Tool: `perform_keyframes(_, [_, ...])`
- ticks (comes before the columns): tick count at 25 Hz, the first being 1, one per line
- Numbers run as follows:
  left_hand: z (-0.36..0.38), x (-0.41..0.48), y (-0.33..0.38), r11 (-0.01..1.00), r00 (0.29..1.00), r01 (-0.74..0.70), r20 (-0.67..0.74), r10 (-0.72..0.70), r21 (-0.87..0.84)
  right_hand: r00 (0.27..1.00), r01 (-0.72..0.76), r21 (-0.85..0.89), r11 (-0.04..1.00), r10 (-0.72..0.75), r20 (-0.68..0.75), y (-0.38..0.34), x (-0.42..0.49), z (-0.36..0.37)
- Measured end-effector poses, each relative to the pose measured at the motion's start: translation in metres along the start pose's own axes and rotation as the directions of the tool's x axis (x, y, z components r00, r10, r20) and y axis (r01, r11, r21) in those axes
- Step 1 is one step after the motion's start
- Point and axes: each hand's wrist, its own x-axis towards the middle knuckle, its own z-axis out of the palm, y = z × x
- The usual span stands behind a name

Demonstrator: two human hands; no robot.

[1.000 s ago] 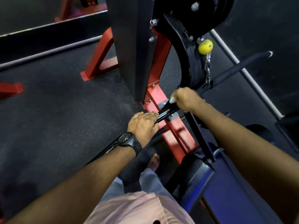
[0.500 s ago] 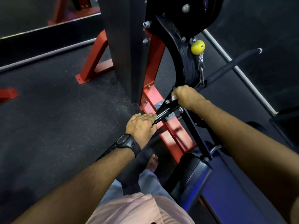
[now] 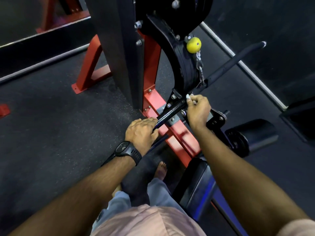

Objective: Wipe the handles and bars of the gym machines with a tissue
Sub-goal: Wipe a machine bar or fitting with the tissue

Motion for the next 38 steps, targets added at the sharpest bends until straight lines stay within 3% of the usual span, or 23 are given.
perform_keyframes(2, [0.000,0.000,-0.001,1.000,1.000,-0.013,-0.006,0.013,-0.001,0.978,-0.177,0.179,0.968,0.193,-0.075,0.000,-0.012,0.016])
perform_keyframes(5, [0.001,0.002,-0.001,1.000,1.000,-0.020,-0.004,0.020,-0.009,0.863,-0.389,0.536,0.749,0.500,-0.073,-0.006,-0.020,0.034])
perform_keyframes(9, [0.000,0.003,-0.001,0.999,0.999,-0.040,0.003,0.040,-0.020,0.766,-0.502,0.731,0.461,0.630,0.129,-0.007,-0.030,0.051])
perform_keyframes(11, [0.000,0.007,-0.002,0.998,0.998,-0.046,0.029,0.047,-0.029,0.733,-0.501,0.771,0.393,0.667,0.136,-0.004,-0.013,0.051])
perform_keyframes(13, [-0.001,0.007,-0.002,0.998,0.998,-0.051,0.038,0.051,-0.024,0.723,-0.484,0.765,0.426,0.687,0.075,-0.004,0.003,0.048])
perform_keyframes(19, [-0.001,0.009,-0.003,0.998,0.996,-0.069,0.050,0.069,-0.013,0.791,-0.388,0.617,0.685,0.591,-0.159,-0.002,0.024,0.036])
perform_keyframes(22, [-0.001,0.010,-0.002,0.998,0.996,-0.065,0.069,0.064,0.000,0.915,-0.274,0.353,0.895,0.355,-0.191,0.001,0.026,0.022])
perform_keyframes(24, [-0.001,0.012,-0.001,0.998,0.994,-0.069,0.082,0.069,-0.001,0.957,-0.188,0.257,0.948,0.236,-0.171,0.001,0.029,0.015])
perform_keyframes(31, [0.000,0.016,0.003,0.996,0.995,-0.086,0.058,0.085,0.007,0.966,-0.138,0.221,0.965,0.181,-0.185,0.001,0.039,0.006])
perform_keyframes(35, [0.001,0.014,0.003,0.997,0.995,-0.078,0.066,0.078,0.007,0.913,-0.238,0.324,0.916,0.324,-0.247,0.000,0.056,0.005])
perform_keyframes(38, [0.001,0.016,0.002,0.997,0.993,-0.083,0.079,0.082,-0.001,0.887,-0.327,0.374,0.868,0.418,-0.195,0.008,0.052,0.014])
